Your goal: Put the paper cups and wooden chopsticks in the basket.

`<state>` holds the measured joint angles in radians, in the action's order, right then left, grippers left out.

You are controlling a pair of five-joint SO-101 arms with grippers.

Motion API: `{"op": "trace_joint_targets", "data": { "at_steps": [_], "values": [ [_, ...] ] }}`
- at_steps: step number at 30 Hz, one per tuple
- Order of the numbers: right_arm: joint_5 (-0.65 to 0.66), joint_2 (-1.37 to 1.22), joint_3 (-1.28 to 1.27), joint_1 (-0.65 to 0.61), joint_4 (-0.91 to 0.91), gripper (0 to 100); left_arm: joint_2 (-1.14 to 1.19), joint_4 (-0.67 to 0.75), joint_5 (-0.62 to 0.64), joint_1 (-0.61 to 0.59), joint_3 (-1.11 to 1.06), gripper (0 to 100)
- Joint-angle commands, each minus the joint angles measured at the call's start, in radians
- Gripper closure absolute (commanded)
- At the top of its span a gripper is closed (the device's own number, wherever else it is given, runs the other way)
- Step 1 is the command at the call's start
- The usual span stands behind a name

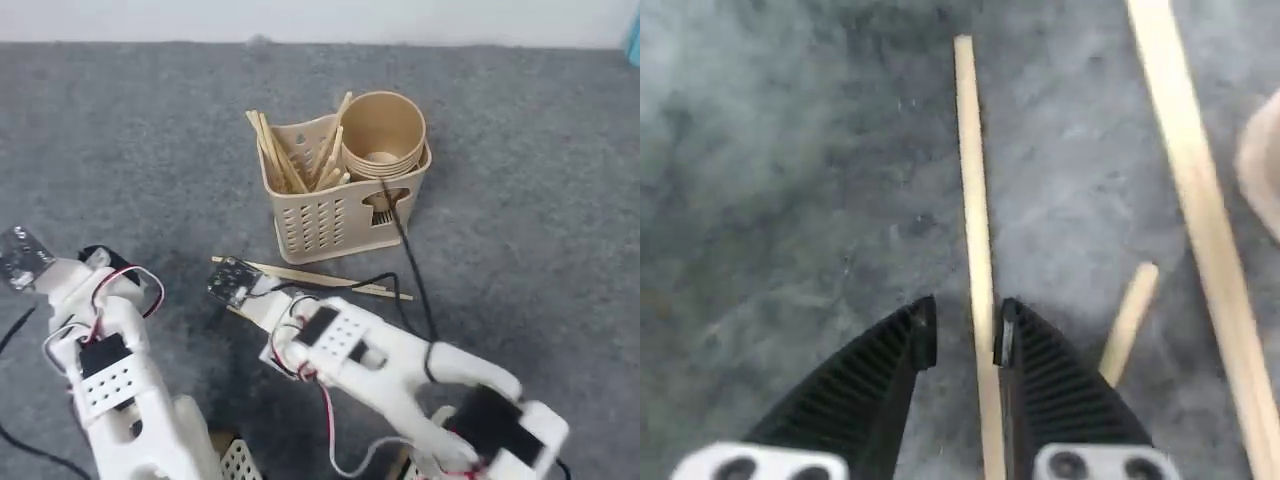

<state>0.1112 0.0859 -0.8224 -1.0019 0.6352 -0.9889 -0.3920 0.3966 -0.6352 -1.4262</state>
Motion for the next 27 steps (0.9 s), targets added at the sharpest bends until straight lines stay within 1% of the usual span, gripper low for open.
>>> {"op": "trace_joint_targets", "data": {
  "at_steps": [1, 4, 6, 7, 8, 10, 13, 16, 20, 24, 27],
  "values": [
    [0.018, -0.041, 0.087, 0.051, -0.019, 89.4, -0.006, 0.029, 0.005, 0.000, 0.030, 99],
    [0.018, -0.053, 0.091, 0.054, -0.019, 91.3, -0.006, 0.029, 0.005, 0.000, 0.030, 98],
    [0.014, -0.050, 0.089, 0.048, -0.019, 98.9, -0.006, 0.029, 0.005, 0.000, 0.030, 98],
    [0.012, -0.044, 0.089, 0.048, -0.019, 99.7, -0.006, 0.029, 0.005, 0.002, 0.030, 98],
    [0.012, -0.031, 0.086, 0.050, -0.019, 98.0, -0.006, 0.029, 0.005, 0.002, 0.030, 98],
    [0.012, -0.001, 0.083, 0.054, -0.010, 99.5, -0.006, 0.029, 0.005, 0.002, 0.030, 98],
    [0.011, 0.082, 0.083, 0.051, 0.087, 99.1, -0.006, 0.029, 0.005, 0.002, 0.030, 98],
    [0.009, 0.228, 0.083, 0.048, 0.191, 99.1, -0.006, 0.029, 0.005, 0.002, 0.030, 98],
    [0.003, 0.493, 0.080, 0.054, 0.288, 99.1, -0.006, 0.029, 0.005, 0.002, 0.030, 98],
    [-0.092, 0.771, 0.078, 0.054, 0.291, 99.1, -0.006, 0.029, 0.005, 0.002, 0.030, 98],
    [-0.103, 0.941, 0.057, 0.079, 0.228, 99.1, -0.006, 0.029, 0.005, 0.002, 0.030, 98]
  ]
}}
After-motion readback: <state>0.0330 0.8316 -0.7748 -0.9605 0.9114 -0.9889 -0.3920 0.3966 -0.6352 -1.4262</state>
